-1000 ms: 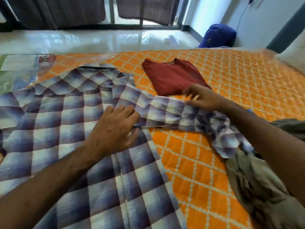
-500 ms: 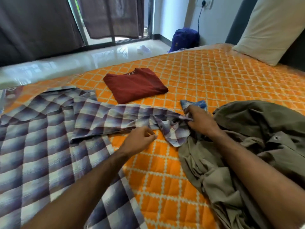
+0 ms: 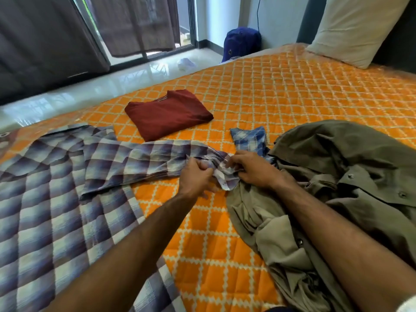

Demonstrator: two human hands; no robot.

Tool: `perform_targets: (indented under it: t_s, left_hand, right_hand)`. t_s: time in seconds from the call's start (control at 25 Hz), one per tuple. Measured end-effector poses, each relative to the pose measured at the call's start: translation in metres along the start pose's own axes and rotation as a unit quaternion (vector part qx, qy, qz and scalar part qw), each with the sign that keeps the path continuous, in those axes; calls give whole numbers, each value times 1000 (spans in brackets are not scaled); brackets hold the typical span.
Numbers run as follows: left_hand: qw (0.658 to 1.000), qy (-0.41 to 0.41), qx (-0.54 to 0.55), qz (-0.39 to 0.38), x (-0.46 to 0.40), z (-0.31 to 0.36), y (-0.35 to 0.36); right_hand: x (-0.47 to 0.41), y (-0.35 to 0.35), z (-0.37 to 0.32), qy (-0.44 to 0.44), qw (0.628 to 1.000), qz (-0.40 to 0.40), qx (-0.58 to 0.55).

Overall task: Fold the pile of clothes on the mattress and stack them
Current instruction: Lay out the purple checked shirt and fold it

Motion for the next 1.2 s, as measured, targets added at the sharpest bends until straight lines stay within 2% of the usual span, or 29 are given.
perform_targets:
  t_s: [0.08,0.16,0.24,0.32,0.36,0.44,0.56,0.6,0.68,0.76,0.8,0.88,0.96,1.04,1.12,1.2]
  left_hand:
    - [998,27,49,-17,-2,14,5]
    - [996,78,6,-51,-7,24,16]
    - [976,161,-123,-80,-12,26,25]
    - [925,273,-258,-61,-19,21,28]
    - [910,302,-280,-52,-22,17,29]
    - [914,315,-248,-66,-27,11,32]
    - [900,367,-215,-97,-27,7,36]
    - [888,396,-218,-81,-24,6,32]
    - [844,446,-299,14,-19,2,16]
    - [793,432,-419,97,-16,-6,-8]
    - [787,403,-454,109,-16,-13,-22]
    - [809,324,-481,99,-20,-28,-55]
    - [829,246,-500,50,-23,-44,-82]
    - [834,186,-519,-8,-25,-57,-96]
    - [827,168,-536,-24,-25,-65,-102]
    - [829,156,-536,-34,-26,-70,-104]
  right_hand:
    - [3,7,3,8,1000,-18,-1]
    - [5,8,6,31,999,-29,-10]
    - [7,6,10,63,995,-61,-44]
    - [12,2,10,104,984,-97,-108]
    - [14,0,8,134,975,-98,-150]
    - [14,4,9,183,963,-36,-197]
    - [12,21,20,232,960,106,-112]
    - [13,26,22,258,954,129,-83]
    - [15,26,24,279,949,134,-53]
    - [16,22,23,276,952,124,-39]
    - [15,21,23,273,953,124,-39]
    - [13,16,19,262,958,114,-35]
    - [13,15,16,252,964,79,-18]
    - [13,16,16,258,965,52,1]
    - [12,14,11,263,962,68,15]
    - [13,14,3,250,959,91,93]
Point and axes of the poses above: each hand's wrist, its own x-axis away from the middle knuckle, its own y-axis out of the palm, z = x × y, the point moved 4 cm from there along -x, towards the middle knuckle, and after that the axes turned 8 degrees about z, right-handed, at the moved point
